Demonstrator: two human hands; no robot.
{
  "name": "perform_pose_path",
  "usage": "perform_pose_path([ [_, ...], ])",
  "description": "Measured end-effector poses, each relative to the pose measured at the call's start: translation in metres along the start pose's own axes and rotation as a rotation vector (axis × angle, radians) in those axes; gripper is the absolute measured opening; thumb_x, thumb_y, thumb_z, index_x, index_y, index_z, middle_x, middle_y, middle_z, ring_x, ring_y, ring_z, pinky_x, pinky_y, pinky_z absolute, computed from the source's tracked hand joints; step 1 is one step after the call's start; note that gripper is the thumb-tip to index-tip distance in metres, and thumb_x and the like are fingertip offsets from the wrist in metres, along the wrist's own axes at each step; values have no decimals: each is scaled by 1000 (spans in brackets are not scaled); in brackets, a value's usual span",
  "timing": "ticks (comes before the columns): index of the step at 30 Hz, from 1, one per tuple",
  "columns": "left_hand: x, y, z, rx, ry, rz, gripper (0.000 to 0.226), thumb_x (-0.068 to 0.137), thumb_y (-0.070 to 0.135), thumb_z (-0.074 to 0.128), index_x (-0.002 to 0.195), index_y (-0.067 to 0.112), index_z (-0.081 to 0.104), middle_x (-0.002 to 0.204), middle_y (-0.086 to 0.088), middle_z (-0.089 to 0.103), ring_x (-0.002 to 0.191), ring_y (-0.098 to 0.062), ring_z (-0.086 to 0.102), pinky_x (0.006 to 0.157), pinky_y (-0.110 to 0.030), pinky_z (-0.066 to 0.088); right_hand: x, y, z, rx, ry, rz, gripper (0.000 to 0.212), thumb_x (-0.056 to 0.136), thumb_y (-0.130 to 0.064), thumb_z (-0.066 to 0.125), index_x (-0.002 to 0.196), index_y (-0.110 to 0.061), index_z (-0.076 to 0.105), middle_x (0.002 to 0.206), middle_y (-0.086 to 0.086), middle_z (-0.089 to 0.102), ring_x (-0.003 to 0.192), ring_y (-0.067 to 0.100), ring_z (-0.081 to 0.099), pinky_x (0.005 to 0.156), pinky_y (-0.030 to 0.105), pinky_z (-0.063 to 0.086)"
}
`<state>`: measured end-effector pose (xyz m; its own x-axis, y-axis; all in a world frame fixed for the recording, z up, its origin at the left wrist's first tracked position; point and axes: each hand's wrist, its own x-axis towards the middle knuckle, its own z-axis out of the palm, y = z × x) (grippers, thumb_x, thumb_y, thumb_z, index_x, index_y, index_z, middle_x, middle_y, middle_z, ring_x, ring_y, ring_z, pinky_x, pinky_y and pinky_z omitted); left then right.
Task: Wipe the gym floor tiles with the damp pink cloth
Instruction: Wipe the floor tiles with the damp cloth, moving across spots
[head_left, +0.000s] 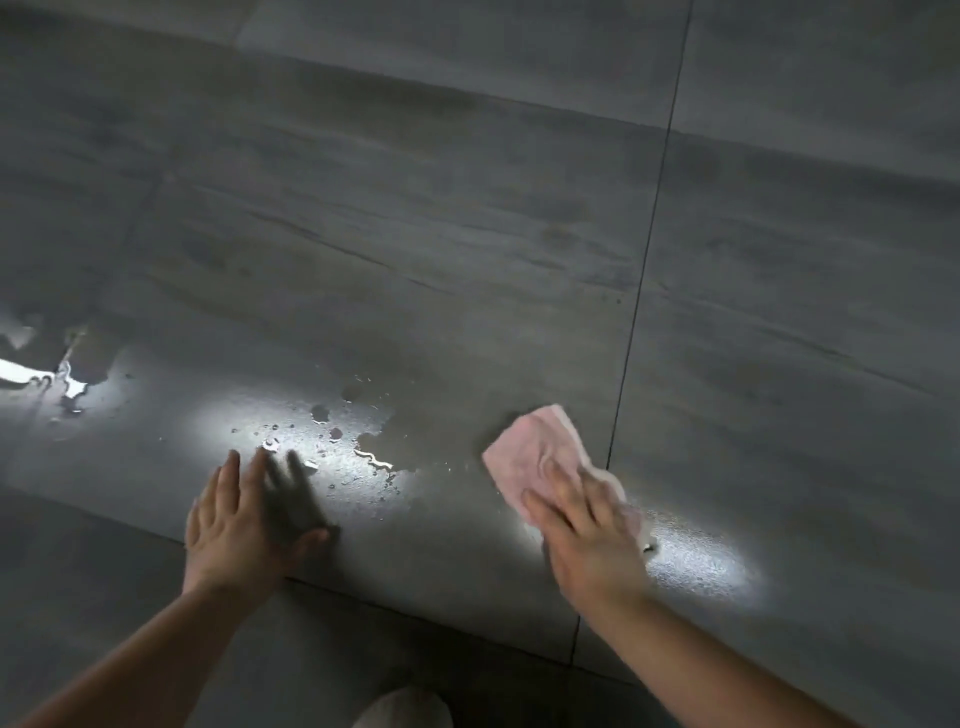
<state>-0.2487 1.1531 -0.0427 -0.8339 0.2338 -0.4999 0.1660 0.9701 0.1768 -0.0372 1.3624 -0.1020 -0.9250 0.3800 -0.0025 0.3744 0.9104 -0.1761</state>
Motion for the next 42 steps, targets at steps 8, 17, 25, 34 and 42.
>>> perform_pose_path([
  [8,19,-30,-6,-94,-60,-295,123,59,44,79,144,14,-5,157,-2,-8,144,-21,-6,116,-52,9,66,90,-40,-50,-116,208,53,83,-6,55,131,-23,39,148,7,32,123,35,39,71,64,50],
  [17,19,-43,-3,-73,-71,-224,127,59,57,73,142,13,-13,155,-4,-15,143,-20,-14,119,-38,3,57,-50,4,42,-125,-419,46,68,-24,38,112,-32,43,128,-8,38,106,24,42,71,39,57],
  [25,20,-57,-9,-24,-125,-152,131,56,48,79,142,16,-13,155,-1,-17,143,-19,-14,118,-39,9,144,44,-32,31,-125,191,45,88,-19,43,133,-12,45,146,19,35,122,47,43,85,63,47],
  [34,11,-60,-8,-104,-48,-272,131,48,57,79,144,26,-4,155,-11,-10,143,-29,-10,118,-40,7,119,-15,-12,-136,-346,-540,54,72,-25,37,126,-26,38,143,2,30,121,33,43,82,40,56],
  [42,15,-65,-5,-122,-53,-283,133,46,58,79,143,25,-6,155,-10,-10,143,-29,-10,118,-41,8,191,9,-38,75,-349,230,57,93,-13,39,145,-25,20,157,-1,4,140,31,20,99,60,38],
])
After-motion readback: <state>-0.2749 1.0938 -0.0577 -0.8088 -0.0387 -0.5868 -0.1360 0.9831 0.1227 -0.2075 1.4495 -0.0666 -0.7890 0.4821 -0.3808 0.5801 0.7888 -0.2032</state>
